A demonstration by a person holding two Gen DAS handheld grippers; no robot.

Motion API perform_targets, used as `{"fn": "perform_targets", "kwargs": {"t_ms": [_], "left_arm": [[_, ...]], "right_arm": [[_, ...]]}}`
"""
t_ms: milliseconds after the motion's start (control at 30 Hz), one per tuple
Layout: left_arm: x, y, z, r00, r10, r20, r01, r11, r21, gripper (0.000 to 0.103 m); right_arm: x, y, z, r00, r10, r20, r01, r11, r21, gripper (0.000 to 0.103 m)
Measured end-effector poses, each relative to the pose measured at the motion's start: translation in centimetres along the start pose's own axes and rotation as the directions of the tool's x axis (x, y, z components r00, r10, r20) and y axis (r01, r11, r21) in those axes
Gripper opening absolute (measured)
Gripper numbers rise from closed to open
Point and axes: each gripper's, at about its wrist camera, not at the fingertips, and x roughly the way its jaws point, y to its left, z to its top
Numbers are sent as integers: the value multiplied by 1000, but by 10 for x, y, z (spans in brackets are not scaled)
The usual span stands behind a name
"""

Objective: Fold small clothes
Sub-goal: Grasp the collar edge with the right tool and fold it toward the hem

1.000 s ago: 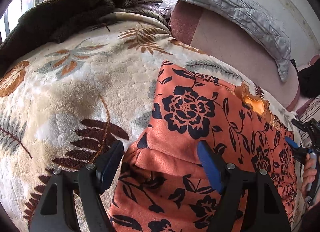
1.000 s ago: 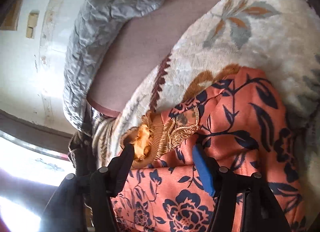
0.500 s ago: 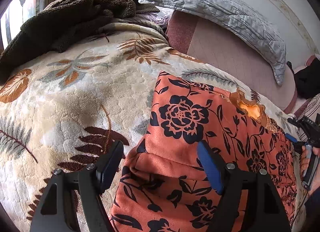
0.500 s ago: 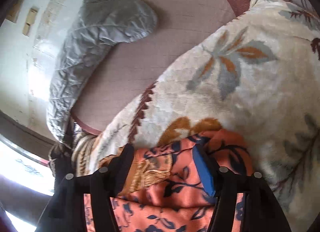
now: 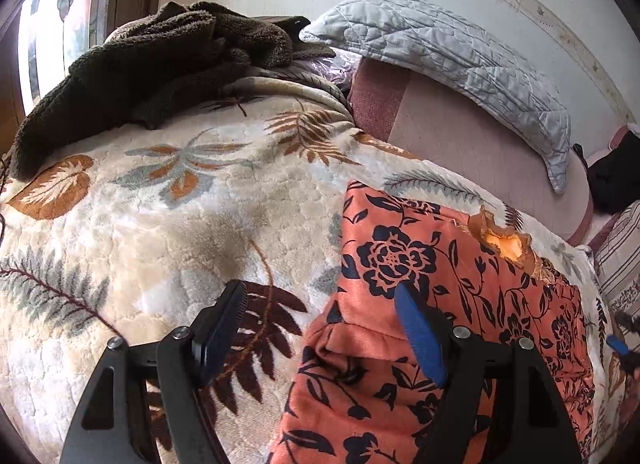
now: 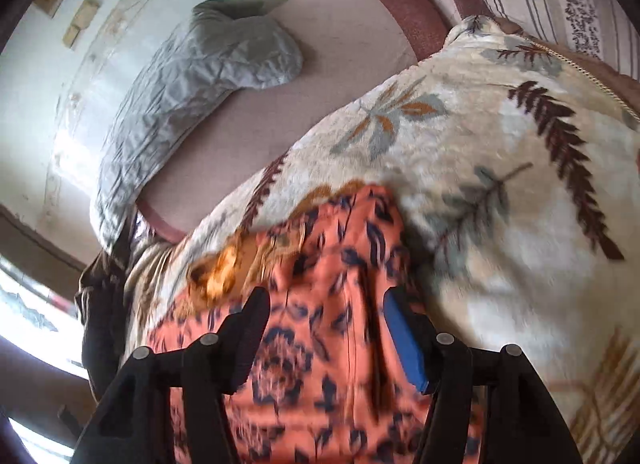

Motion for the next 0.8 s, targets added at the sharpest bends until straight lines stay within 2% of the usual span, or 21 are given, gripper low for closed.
{"fn": "perform_targets", "kwargs": {"t_ms": [133, 200, 267, 333, 400, 500, 633, 733, 800], "left_arm": [[-38, 20, -12, 1000, -14, 28, 14, 1000, -2, 77], [-58, 30, -22, 999, -30, -11, 30, 999, -27, 77], [-86, 40, -34, 997, -71, -23, 71, 997, -18, 77], [-116, 51, -50, 997, -73, -21, 73, 997, 2, 77], [-141, 67, -68, 996, -84, -38, 84, 996, -4, 77], [-163, 91, -98, 992, -84, -97, 80, 996, -46, 77], [-175, 109, -133, 984, -73, -163, 61, 995, -78, 77], [-170, 110, -148, 973, -83, -218, 63, 994, -95, 77], [-161, 107, -155, 961, -99, -260, 73, 992, -106, 77]], "right_arm": [[-91, -14, -69, 1000, 6, 1, -6, 1000, 1, 65], [-133, -24, -95, 999, -34, 10, 34, 999, -35, 65], [-164, -38, -116, 997, -76, -3, 75, 993, -86, 65], [-182, -64, -133, 995, -90, -50, 86, 994, -72, 65], [-189, -95, -150, 990, -98, -101, 95, 995, -27, 66], [-186, -131, -174, 982, -19, -186, 32, 997, 66, 66], [-174, -143, -194, 968, 74, -238, -49, 993, 111, 65], [-158, -144, -201, 957, 80, -280, -46, 991, 126, 64], [-149, -143, -201, 947, 83, -310, -45, 991, 127, 54]]}}
